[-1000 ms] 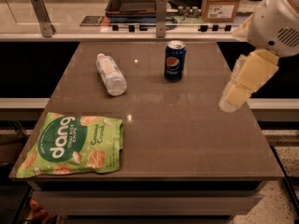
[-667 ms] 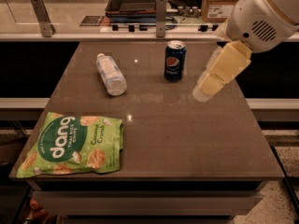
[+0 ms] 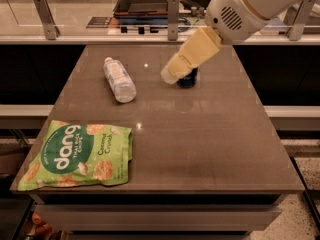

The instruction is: Pick blue plastic bottle

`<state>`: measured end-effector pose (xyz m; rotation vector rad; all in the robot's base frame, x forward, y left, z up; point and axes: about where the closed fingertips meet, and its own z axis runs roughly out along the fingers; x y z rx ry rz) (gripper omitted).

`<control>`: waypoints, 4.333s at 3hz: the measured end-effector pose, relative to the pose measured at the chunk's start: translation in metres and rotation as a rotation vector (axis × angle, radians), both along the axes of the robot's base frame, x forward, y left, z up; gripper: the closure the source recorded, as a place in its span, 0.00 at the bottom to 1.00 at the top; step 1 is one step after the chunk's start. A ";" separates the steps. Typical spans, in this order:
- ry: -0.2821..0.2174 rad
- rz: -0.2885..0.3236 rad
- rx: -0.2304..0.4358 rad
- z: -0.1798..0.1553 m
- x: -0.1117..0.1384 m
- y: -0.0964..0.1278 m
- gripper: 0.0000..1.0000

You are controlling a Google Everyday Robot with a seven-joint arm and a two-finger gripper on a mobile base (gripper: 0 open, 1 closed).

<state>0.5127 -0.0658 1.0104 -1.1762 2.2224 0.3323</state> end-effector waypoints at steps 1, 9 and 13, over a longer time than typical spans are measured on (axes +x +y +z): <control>0.019 -0.087 -0.061 0.008 0.024 0.019 0.00; 0.148 -0.316 -0.062 -0.093 0.103 0.191 0.00; 0.085 -0.431 -0.081 -0.177 0.178 0.185 0.18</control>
Offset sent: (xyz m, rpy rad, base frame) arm 0.0876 0.0480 0.0117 -0.3505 0.1288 -0.3766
